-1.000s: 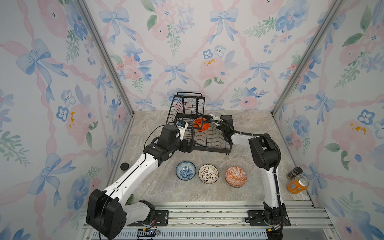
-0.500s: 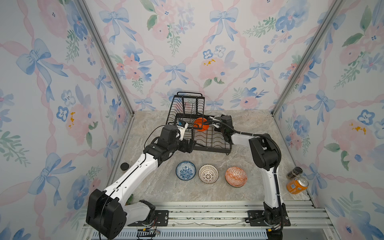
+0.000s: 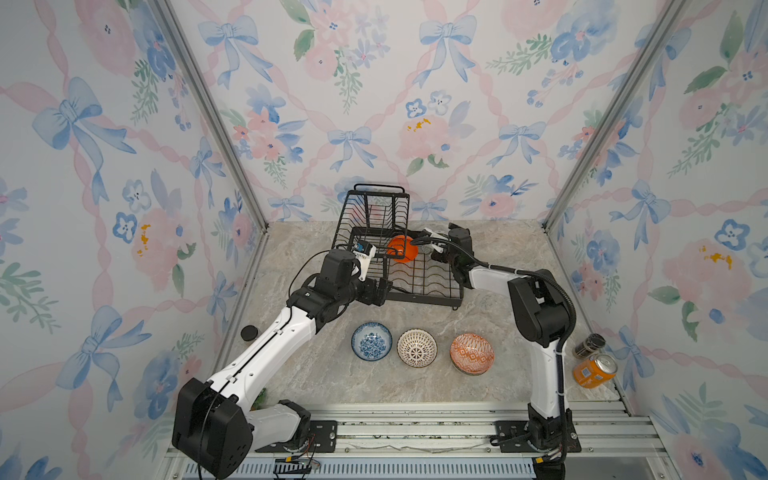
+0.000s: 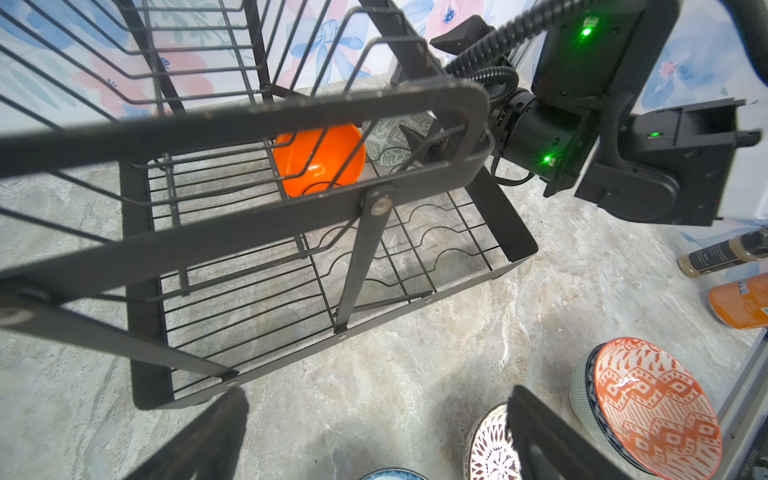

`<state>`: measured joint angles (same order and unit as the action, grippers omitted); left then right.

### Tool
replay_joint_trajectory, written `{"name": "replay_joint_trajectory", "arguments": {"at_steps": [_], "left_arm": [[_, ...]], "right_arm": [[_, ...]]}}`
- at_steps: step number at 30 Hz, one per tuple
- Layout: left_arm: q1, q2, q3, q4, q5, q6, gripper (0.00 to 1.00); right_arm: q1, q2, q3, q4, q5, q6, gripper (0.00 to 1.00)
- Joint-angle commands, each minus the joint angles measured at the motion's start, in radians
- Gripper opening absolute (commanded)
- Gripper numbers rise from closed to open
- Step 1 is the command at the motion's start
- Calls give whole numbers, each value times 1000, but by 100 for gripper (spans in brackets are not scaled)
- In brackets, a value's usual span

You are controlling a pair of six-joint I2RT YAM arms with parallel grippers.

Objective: Load the bowls into the dish rack
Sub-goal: 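Lower the green bowl into the rack slots with the right gripper, then open the right gripper and pull it back out of the rack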

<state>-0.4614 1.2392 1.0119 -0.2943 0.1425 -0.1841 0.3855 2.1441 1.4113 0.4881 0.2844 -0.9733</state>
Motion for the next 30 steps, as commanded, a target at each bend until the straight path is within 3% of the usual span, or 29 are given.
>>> {"name": "replay_joint_trajectory", "arguments": {"at_steps": [1, 13, 21, 30], "left_arm": [[4, 2, 8, 9, -9, 6, 98], [4, -4, 6, 9, -44, 8, 98], [3, -42, 3, 7, -67, 21, 98], [-27, -76, -17, 3, -77, -9, 98]], "right_arm": [[-10, -78, -35, 16, 2, 60, 97], [17, -338, -97, -266, 60, 296, 97], [57, -613, -193, -590, 46, 637, 97], [117, -821, -233, -973, -21, 938, 97]]}}
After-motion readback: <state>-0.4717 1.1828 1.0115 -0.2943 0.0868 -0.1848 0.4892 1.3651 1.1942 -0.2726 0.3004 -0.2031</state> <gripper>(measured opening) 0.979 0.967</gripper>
